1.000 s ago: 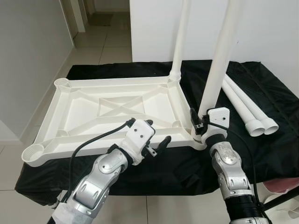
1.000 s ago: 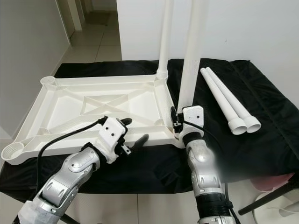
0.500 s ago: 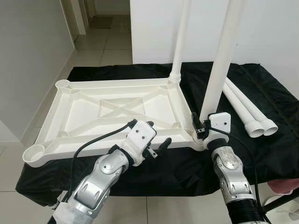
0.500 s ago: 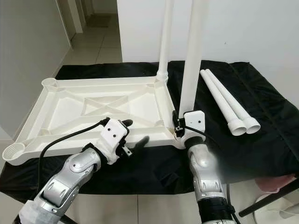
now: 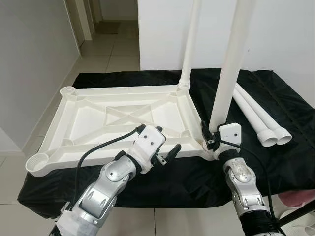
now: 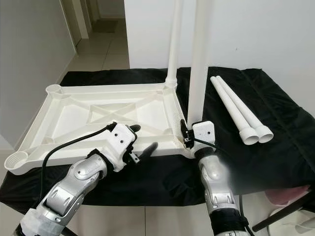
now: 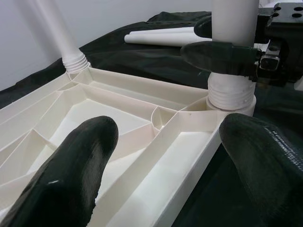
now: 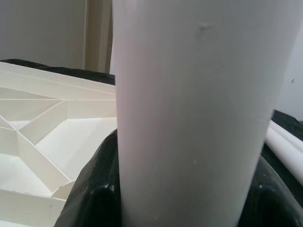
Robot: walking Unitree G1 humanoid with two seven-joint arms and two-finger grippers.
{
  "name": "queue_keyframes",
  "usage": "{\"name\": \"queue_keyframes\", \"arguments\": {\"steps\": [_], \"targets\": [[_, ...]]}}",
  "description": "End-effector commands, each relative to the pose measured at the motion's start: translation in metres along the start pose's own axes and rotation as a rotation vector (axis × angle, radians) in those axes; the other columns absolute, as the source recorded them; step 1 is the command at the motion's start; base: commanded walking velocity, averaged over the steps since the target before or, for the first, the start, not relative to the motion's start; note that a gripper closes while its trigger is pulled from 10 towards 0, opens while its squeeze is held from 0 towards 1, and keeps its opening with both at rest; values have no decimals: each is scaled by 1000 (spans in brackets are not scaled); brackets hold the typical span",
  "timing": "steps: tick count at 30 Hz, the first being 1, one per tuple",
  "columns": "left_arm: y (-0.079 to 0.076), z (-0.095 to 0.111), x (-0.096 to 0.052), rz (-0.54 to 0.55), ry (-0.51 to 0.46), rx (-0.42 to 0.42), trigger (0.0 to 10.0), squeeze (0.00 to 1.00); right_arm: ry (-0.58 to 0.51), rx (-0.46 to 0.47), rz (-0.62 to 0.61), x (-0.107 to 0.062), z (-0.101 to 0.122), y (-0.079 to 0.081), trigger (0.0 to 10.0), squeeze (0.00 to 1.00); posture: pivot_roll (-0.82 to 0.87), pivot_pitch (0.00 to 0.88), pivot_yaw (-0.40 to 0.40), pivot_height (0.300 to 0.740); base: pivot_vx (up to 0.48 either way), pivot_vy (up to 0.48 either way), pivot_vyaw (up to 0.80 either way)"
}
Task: Building children table
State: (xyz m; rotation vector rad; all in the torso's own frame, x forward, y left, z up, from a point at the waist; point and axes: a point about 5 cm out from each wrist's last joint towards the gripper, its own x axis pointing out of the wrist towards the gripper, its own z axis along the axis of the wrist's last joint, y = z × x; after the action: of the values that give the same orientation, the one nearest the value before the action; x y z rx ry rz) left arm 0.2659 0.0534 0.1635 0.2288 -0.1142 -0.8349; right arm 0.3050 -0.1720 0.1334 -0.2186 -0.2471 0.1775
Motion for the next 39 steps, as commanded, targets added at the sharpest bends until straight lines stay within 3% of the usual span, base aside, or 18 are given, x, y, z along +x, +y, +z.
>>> {"name": "queue_keyframes", "arguments": {"steps": [1,11,16,22,35,39], "targets": [[-1,-1,2,-61,22,13,10000,0,94,7,73,-8,-22,11,10000,0,-6,14,35,740,0,0,0],[-1,1,3,-59,19,15,10000,0,78,101,169,-6,-24,19,10000,0,-4,14,33,740,0,0,0],[-1,1,3,-55,17,14,10000,0,93,202,147,-9,-29,17,10000,0,-1,16,27,740,0,0,0],[-1,1,3,-53,17,11,10000,0,127,255,130,-10,-35,15,10000,0,-1,16,27,740,0,0,0],[-2,2,4,-54,14,10,10000,0,224,252,177,2,-36,14,10000,0,-4,20,25,740,0,0,0],[-2,2,5,-54,13,11,10000,0,246,185,250,9,-33,15,10000,0,-6,14,23,740,0,0,0]]}}
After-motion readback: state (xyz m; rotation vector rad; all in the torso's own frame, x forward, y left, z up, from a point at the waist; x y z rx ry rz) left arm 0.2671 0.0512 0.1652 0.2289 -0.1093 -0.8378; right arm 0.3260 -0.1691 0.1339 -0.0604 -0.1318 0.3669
